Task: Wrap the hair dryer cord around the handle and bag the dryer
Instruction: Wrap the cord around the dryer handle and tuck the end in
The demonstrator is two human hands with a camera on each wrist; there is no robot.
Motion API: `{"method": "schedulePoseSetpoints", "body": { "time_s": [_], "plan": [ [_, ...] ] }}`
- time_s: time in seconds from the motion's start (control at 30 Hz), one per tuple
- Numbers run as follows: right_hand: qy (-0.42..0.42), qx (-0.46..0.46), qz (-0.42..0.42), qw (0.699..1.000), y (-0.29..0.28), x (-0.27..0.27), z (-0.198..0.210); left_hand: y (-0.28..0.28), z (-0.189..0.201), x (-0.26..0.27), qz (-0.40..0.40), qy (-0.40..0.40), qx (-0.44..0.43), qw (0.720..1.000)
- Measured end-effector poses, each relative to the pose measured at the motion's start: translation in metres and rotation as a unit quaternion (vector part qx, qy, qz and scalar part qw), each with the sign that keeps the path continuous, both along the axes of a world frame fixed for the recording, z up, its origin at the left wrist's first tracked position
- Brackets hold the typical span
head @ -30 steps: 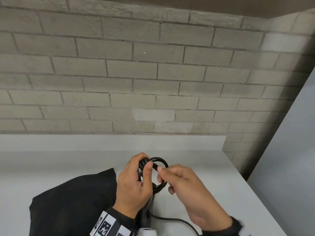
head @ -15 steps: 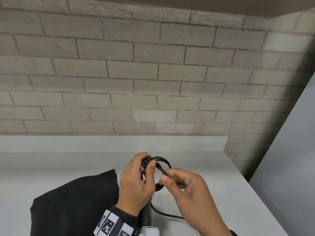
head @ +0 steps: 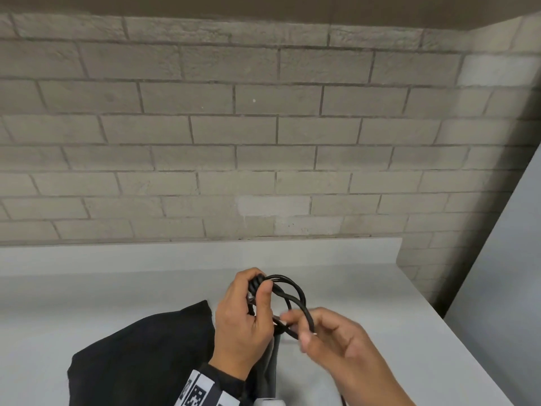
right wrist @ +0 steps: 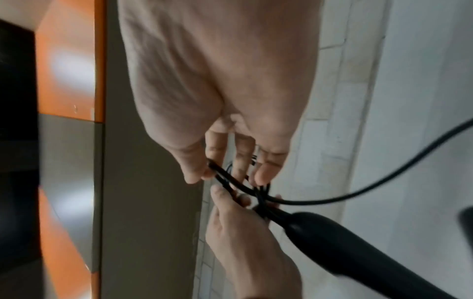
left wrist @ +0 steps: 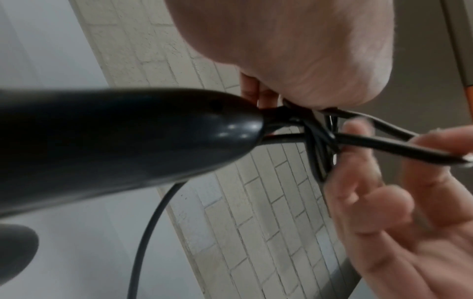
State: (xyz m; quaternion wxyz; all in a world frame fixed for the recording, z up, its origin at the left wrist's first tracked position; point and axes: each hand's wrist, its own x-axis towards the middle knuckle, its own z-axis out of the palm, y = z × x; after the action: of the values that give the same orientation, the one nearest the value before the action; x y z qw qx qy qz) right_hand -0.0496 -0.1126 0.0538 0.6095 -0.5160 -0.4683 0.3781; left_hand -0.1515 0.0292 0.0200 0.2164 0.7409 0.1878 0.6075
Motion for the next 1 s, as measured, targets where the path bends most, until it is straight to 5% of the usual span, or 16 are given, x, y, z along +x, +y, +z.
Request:
{"method": "schedulePoseSetpoints", "body": {
  "time_s": [0.2,0.27,0.37,0.47,0.57,0.63,0.73,0.8,0.93,1.0],
  "plan": [
    [0.021,0.052,-0.067,0.996,0.002,-0.008,-0.024,0.004,-0.001,0.0,0.008,0.003,-0.006,1.0],
    [0.151,0.028,-0.02,0.988,-0.001,-0.006,-0.017,0.006,-0.002,0.0,0.006,-0.002,-0.009,1.0],
    [0.312,-0.087,0.128,0.937,-0.01,0.005,-0.013,0.009,-0.001,-0.005,0.01,-0.009,-0.029,0.999],
    [0.264,-0.067,0.167,0.948,-0.022,0.018,-0.027,0.018,0.001,-0.015,0.026,-0.028,-0.075,0.996],
    [0.247,-0.026,0.094,0.964,-0.036,0.031,-0.049,0.026,-0.001,-0.026,0.034,-0.02,-0.089,0.995],
    [0.312,0.038,0.051,0.948,-0.049,0.042,-0.059,0.024,0.0,-0.028,0.024,-0.015,-0.088,0.996],
    [0.233,-0.038,-0.008,0.972,-0.057,0.039,-0.059,0.019,0.002,-0.026,0.006,0.003,-0.079,0.997],
    [0.084,-0.136,-0.069,0.985,-0.074,0.046,-0.053,0.019,0.002,-0.024,0.001,0.013,-0.078,0.997],
    [-0.048,-0.234,-0.104,0.965,-0.087,0.063,-0.035,0.016,0.001,-0.019,-0.003,0.028,-0.064,0.998],
    [-0.044,-0.244,-0.141,0.958,-0.092,0.07,-0.032,0.014,0.001,-0.017,-0.011,0.023,-0.074,0.997]
  ]
}}
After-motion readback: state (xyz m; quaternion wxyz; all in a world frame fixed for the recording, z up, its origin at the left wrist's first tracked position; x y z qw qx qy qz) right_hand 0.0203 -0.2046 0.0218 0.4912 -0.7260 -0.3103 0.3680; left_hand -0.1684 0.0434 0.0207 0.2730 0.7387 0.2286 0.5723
